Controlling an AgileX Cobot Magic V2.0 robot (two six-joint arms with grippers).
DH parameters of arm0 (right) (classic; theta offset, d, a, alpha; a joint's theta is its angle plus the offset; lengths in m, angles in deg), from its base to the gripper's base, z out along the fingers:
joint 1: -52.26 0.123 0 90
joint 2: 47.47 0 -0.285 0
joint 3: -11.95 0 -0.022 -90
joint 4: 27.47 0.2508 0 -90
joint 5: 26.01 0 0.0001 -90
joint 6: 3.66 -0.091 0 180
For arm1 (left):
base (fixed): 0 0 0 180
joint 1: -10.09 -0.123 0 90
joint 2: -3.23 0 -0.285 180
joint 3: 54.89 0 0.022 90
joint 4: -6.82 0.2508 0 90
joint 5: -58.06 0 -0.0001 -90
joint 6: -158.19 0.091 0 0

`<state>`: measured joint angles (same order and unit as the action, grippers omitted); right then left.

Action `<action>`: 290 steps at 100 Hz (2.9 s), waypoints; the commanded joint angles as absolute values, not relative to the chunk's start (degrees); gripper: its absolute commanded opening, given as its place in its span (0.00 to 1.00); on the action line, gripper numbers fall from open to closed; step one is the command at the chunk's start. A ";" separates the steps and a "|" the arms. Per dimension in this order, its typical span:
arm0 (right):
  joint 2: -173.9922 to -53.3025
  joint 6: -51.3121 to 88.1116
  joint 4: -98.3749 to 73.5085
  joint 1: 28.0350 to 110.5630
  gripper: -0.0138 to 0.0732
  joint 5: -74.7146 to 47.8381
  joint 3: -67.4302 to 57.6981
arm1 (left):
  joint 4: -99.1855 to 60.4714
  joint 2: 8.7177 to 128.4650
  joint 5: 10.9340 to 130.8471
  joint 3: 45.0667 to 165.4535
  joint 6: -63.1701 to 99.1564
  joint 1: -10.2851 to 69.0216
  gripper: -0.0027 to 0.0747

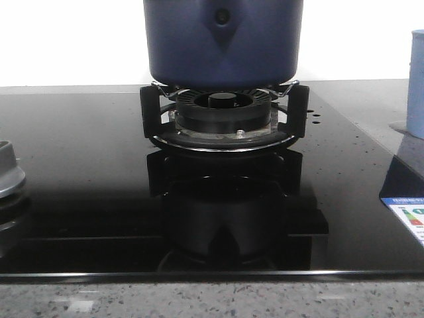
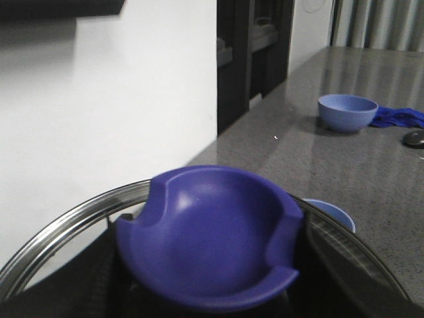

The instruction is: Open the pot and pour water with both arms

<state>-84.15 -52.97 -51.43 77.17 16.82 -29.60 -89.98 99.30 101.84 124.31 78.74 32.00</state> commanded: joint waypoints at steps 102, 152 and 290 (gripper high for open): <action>-84.78 -52.21 -52.54 77.30 0.08 6.75 -27.45 | -82.69 64.26 101.83 96.45 66.70 11.62 0.42; -84.78 -50.97 -52.54 77.30 0.08 5.01 -27.45 | -82.98 64.26 101.83 96.45 66.70 11.62 0.42; -84.77 1.35 -32.22 68.48 0.33 -11.41 -27.45 | -82.98 64.47 101.83 96.45 66.70 11.62 0.41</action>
<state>-84.15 0.58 -29.94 68.93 -5.71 -29.60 -77.93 65.35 101.81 94.51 66.84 11.75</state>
